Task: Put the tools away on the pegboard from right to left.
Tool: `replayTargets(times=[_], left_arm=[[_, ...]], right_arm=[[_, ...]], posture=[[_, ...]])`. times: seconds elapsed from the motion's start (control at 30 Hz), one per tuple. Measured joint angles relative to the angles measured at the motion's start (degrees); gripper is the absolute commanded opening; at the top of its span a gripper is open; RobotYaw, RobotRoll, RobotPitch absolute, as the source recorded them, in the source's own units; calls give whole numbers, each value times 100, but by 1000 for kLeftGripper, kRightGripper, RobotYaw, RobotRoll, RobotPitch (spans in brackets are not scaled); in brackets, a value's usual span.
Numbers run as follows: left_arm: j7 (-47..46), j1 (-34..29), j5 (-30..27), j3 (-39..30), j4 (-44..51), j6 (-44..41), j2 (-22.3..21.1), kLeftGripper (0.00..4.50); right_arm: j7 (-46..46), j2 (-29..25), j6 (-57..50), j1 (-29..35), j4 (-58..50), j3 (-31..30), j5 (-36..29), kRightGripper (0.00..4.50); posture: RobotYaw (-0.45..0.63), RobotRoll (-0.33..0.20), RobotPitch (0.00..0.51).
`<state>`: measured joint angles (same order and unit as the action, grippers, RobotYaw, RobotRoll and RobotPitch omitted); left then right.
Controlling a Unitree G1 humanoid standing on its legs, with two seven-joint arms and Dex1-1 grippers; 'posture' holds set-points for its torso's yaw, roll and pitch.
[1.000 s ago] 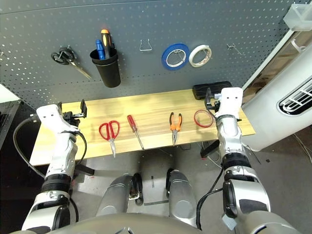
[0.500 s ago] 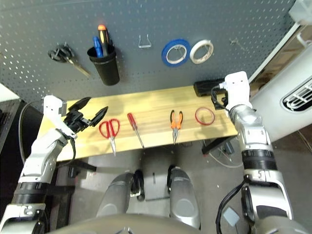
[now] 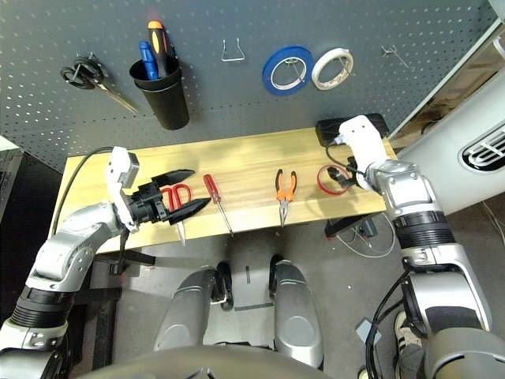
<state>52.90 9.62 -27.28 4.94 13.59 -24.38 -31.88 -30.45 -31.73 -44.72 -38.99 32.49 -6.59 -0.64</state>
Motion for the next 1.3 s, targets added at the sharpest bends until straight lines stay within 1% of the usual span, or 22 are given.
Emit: replayTargets(times=[0.13,0.37,0.47,0.67,0.8,0.83,0.87,0.93,1.0,1.13,1.3], left_arm=[[129,48,-15,83,212,-160,-95,4470],[130,-11,-6,113,385,-258,-200,4470],[102,-24,-9,118,432,-336,-199,4500],[-5,-11,32,169,603,-529,-225,4500],[-15,30,183,300,598,-543,-339,4500],[-12,50,232,322,587,-526,-353,4500],[-13,74,278,343,572,-494,-361,4500],[-13,103,323,363,562,-440,-366,4500],[-13,158,419,389,503,-336,-367,4500],[-8,241,680,428,259,-31,-399,4500],[28,313,827,434,-76,325,-406,4500]], right_arm=[[-46,183,232,-335,736,-139,140,4500],[159,584,864,-589,1976,-188,370,4500],[310,668,1032,-726,2322,-154,421,3905],[497,734,1311,-915,2802,-55,429,1766],[510,731,1385,-968,2860,8,428,253],[508,718,1387,-984,2852,21,429,25],[500,688,1382,-993,2816,47,427,25],[482,591,1299,-999,2637,85,418,25],[435,415,1087,-952,2157,182,386,25],[245,-90,256,-344,139,472,214,25],[50,-503,-787,438,-2213,779,-87,25]], posture=[[-81,0,353],[-60,0,362],[-54,0,361],[-61,0,358],[-66,0,355],[-68,0,351],[-68,0,351],[-69,0,341],[-82,0,336],[-107,0,324],[-132,0,307]])
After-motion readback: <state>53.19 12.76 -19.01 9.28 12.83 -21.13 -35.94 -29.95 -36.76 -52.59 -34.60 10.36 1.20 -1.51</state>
